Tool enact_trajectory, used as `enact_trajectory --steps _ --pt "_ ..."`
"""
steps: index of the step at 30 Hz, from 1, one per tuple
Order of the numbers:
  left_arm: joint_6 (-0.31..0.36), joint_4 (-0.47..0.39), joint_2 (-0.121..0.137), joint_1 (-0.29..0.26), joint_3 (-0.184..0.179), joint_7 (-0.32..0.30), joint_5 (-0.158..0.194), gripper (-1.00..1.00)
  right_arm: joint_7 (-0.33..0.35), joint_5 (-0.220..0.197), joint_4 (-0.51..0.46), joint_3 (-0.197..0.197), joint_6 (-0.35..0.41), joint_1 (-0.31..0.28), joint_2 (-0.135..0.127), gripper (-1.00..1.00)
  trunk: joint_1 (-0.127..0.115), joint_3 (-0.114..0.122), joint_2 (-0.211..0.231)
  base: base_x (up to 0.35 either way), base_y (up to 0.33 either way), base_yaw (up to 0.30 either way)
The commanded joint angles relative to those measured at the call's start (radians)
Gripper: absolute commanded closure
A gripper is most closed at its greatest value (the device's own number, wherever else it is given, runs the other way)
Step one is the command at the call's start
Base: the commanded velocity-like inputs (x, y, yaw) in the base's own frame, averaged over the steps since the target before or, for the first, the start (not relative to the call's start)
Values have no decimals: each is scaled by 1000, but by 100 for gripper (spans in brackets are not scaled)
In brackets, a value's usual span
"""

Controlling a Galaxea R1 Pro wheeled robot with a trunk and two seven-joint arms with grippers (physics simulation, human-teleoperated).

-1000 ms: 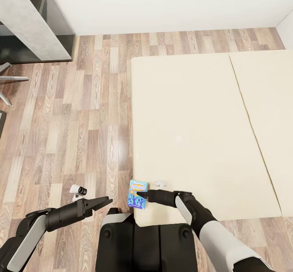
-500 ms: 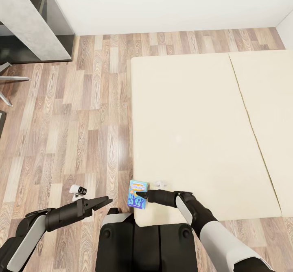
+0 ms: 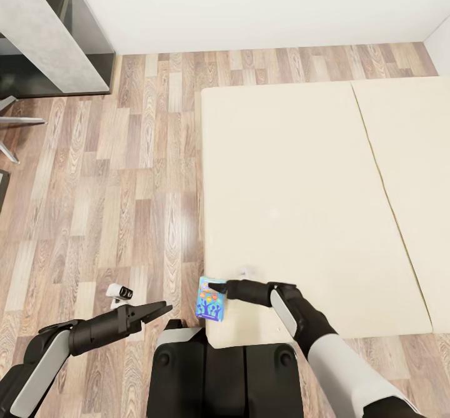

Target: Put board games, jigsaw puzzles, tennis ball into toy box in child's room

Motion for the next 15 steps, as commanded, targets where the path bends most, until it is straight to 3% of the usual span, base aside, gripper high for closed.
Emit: enact_trajectory --steps 1,10,15 --pt "4 0 1 0 -1 0 4 -100 -2 -8 -14 0 19 0 0 -100 1 -1 -1 0 0 0" --pt "4 0 1 0 0 0 4 -100 -2 -8 -108 -5 87 10 -2 -100 1 -1 -1 0 0 0" --pt "4 0 1 0 0 0 4 -100 -2 -13 -139 -7 121 14 -19 -100 1 -1 -1 0 0 0"
